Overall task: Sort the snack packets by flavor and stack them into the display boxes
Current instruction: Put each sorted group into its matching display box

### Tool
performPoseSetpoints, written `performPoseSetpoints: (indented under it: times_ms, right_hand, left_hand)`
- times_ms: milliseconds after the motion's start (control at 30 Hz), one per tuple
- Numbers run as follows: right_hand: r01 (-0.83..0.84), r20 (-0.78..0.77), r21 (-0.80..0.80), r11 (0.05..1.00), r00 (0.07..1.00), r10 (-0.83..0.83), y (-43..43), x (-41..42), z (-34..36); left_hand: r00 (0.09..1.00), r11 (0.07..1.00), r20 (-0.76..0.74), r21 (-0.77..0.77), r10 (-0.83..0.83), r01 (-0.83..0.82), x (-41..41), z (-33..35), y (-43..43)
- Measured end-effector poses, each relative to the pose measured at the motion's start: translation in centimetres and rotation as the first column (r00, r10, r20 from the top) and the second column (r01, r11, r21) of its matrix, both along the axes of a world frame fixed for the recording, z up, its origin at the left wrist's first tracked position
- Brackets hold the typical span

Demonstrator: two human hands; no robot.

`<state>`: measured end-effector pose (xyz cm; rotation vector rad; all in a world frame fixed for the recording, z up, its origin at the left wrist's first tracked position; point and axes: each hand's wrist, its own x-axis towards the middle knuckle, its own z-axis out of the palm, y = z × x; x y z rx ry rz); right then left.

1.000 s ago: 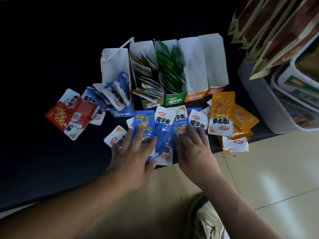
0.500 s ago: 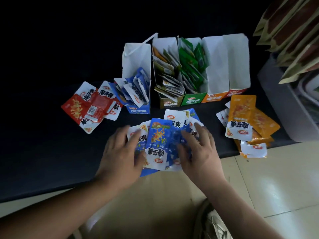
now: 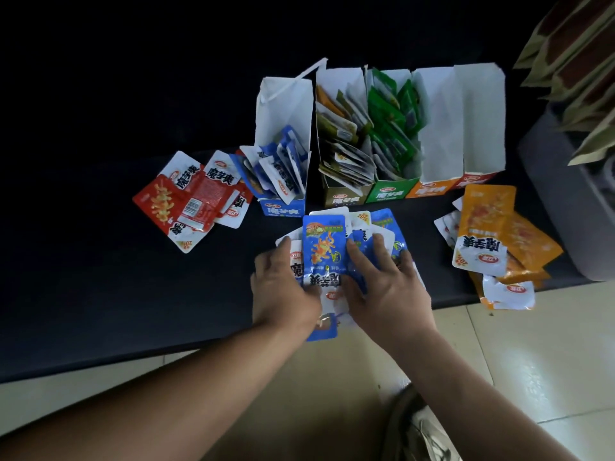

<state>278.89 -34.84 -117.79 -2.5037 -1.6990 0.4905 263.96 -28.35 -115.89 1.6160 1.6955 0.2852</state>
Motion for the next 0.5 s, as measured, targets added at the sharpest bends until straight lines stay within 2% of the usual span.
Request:
performPoseSetpoints:
  times_ms: [133,233,300,367,433,500]
  right_hand:
    - [-0.01,0.027,0.074,0.997,1.0,0.008,0.9,0.3,1.2]
    - [-0.027,0.047,0.131,0.991,0.999,0.021,1.3,0.5,1.5]
    - [-0.012,0.0,0.078,0.997,1.0,0.012,1.3,0.5,1.9]
    - [-0.01,-0.026,-0.018,1.0,1.0,0.009,1.2,0.6,2.2]
    - [-0.042,-0.019,-0.111,0.993,0.999,0.04,1.2,0.9,2.2]
    - [-0.053,-0.025,-0.145,0.988,0.998,0.049,1.2,0.9,2.6]
  left_hand:
    - [0.935,0.962,0.236,-0.138,0.264,-0.237,2.0,0.5,0.1]
    - [0.861,0.925,0.362,-0.265,0.357,-0.272,3.2,1.5,0.3]
    - [0.846,0.924,0.398,-0.287,0.354,-0.252,3.4,1.7,0.3]
    - [0.903,0.967,0.36,-0.18,0.235,-0.18,2.9,1.2,0.1]
    - [0.97,0.993,0.218,-0.078,0.108,-0.093,2.2,0.7,-0.4]
    - [0.981,0.994,0.174,-0.075,0.089,-0.077,1.8,0.7,-1.2]
